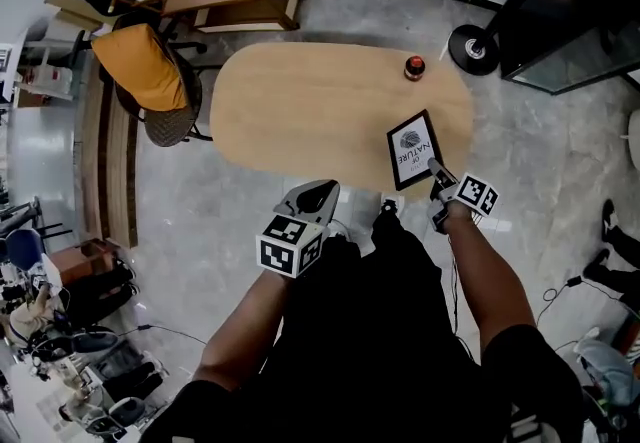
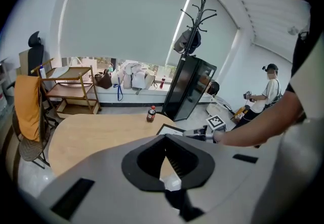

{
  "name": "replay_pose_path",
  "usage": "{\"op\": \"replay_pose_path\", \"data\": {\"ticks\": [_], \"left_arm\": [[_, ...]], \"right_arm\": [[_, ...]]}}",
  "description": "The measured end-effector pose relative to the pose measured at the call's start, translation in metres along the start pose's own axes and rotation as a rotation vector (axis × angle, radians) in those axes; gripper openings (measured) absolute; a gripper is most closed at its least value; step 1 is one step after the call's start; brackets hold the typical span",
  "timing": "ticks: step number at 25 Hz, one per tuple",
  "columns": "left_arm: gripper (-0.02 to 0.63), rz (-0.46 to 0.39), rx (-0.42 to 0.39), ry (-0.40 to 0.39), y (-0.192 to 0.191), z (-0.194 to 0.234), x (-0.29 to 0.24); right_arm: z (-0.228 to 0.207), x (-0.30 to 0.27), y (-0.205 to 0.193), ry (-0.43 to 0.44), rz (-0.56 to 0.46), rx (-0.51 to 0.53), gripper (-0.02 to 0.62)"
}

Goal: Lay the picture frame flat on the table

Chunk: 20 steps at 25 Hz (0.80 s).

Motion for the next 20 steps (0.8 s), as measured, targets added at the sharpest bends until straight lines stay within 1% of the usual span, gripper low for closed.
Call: {"op": "replay_pose_path", "data": {"ticks": [2,4,8,10,11,12,13,15,16,18,20], "left_arm": [[0.005,0.025,-0.002,-0.001,0.002,0.007,-0.013],[0.005,0.04,0.017,-0.003,0.003,0.013,-0.026],[0.005,0.078,0.038,-0.009,-0.005,0.021,-0.047],[0.005,0.099,0.047,-0.004,-0.012,0.027,-0.053],[0.005,0.108,0.058,-0.001,-0.016,0.03,-0.054],[0.005,0.114,0.07,0.002,-0.02,0.032,-0.054],[0.005,0.119,0.081,0.005,-0.023,0.034,-0.053],[0.005,0.127,0.098,0.011,-0.028,0.036,-0.05],[0.005,0.131,0.103,0.014,-0.031,0.037,-0.049],[0.005,0.137,0.112,0.024,-0.036,0.04,-0.046],[0.005,0.139,0.126,0.035,-0.04,0.045,-0.043]], "right_arm": [[-0.005,-0.026,0.01,0.01,-0.04,-0.043,0.052],[-0.011,-0.052,0.018,0.02,-0.089,-0.096,0.052],[-0.037,-0.095,0.023,0.008,-0.2,-0.239,0.052],[-0.054,-0.112,0.016,-0.039,-0.195,-0.269,0.052],[-0.061,-0.118,0.009,-0.071,-0.163,-0.25,0.062],[-0.066,-0.123,0.001,-0.099,-0.114,-0.208,0.076],[-0.07,-0.126,-0.008,-0.12,-0.053,-0.146,0.11],[-0.075,-0.131,-0.026,-0.15,0.089,0.018,0.199],[-0.077,-0.134,-0.033,-0.166,0.158,0.106,0.227],[-0.084,-0.14,-0.048,-0.219,0.291,0.269,0.252],[-0.094,-0.146,-0.058,-0.318,0.418,0.426,0.252]]}}
Point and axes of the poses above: the fingertips, and each gripper's own axes: x backward along the fingers, z to its left, y out of its top, the point moved 6 cm from there along x, backward along the fingers, and after that the axes turned 3 degrees about -y, right-handed, at the moved point
